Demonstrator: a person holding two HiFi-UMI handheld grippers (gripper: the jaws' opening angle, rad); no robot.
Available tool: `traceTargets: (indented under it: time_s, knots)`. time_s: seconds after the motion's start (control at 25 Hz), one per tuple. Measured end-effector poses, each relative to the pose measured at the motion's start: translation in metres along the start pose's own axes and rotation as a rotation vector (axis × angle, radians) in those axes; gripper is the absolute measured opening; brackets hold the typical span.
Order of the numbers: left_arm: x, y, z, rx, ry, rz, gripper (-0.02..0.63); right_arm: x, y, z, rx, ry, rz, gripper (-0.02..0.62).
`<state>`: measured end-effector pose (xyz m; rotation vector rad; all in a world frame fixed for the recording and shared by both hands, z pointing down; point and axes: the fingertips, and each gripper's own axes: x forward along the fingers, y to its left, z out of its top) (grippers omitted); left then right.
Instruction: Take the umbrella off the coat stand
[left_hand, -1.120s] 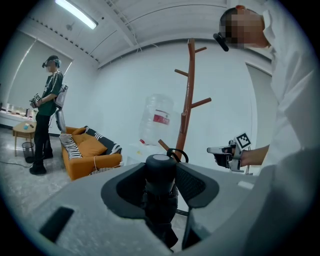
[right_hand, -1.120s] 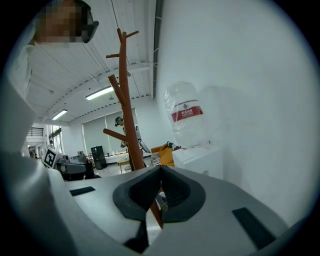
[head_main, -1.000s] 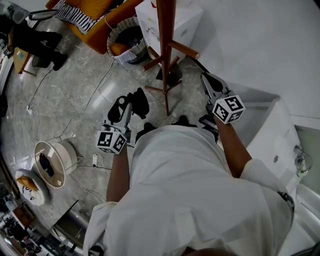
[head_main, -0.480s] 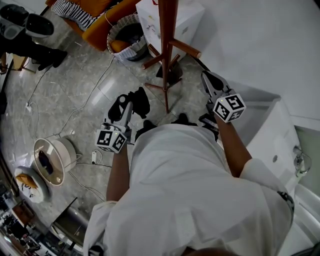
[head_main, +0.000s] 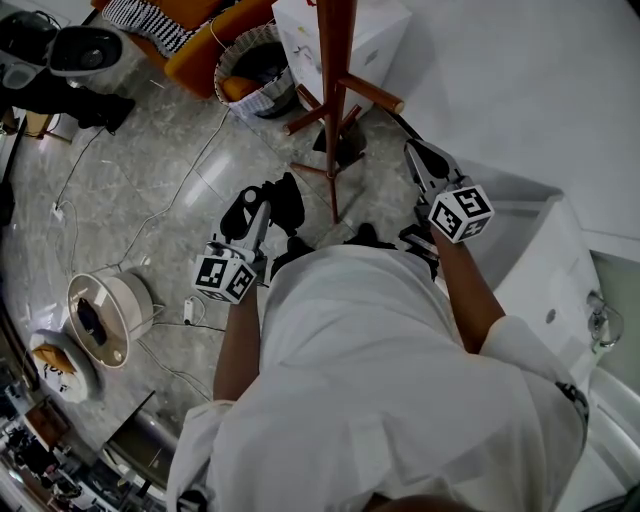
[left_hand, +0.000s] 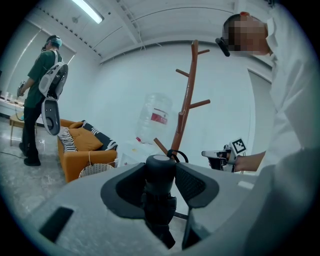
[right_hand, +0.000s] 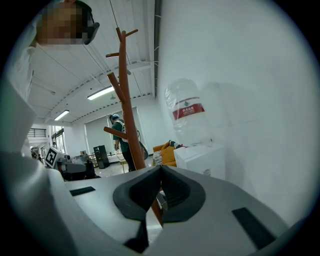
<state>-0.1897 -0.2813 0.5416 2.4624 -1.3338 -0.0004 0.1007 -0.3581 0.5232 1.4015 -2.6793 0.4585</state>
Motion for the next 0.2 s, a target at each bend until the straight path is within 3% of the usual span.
traceTargets:
  time_s: [0.2]
  knots:
    - [0.0046,-0.0021,-0.0009,-0.008,0.005,-0.015,0.193,0.0036,-0.0028,0.0007,0.002,0.0,-0.001,0.014]
